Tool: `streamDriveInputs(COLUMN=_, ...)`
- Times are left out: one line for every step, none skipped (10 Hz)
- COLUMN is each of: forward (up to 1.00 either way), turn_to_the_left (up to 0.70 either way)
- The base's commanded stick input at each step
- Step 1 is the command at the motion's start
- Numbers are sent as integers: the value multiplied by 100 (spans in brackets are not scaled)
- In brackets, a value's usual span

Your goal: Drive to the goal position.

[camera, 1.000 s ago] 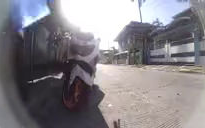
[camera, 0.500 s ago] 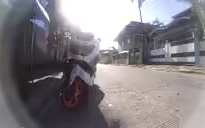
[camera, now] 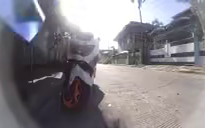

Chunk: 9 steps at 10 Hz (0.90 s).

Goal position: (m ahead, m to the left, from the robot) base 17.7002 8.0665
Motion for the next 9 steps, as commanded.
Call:
streamDriveInputs(forward=0, turn_to_the_left=-29)
streamDriveInputs(forward=0, turn_to_the_left=-27)
streamDriveInputs(forward=0, turn_to_the_left=-70)
streamDriveInputs(forward=0, turn_to_the_left=-70)
streamDriveInputs(forward=0, turn_to_the_left=-57)
streamDriveInputs(forward=0, turn_to_the_left=-32)
streamDriveInputs(forward=0, turn_to_the_left=-8)
streamDriveInputs(forward=0, turn_to_the_left=-70)
streamDriveInputs(forward=0, turn_to_the_left=-70)
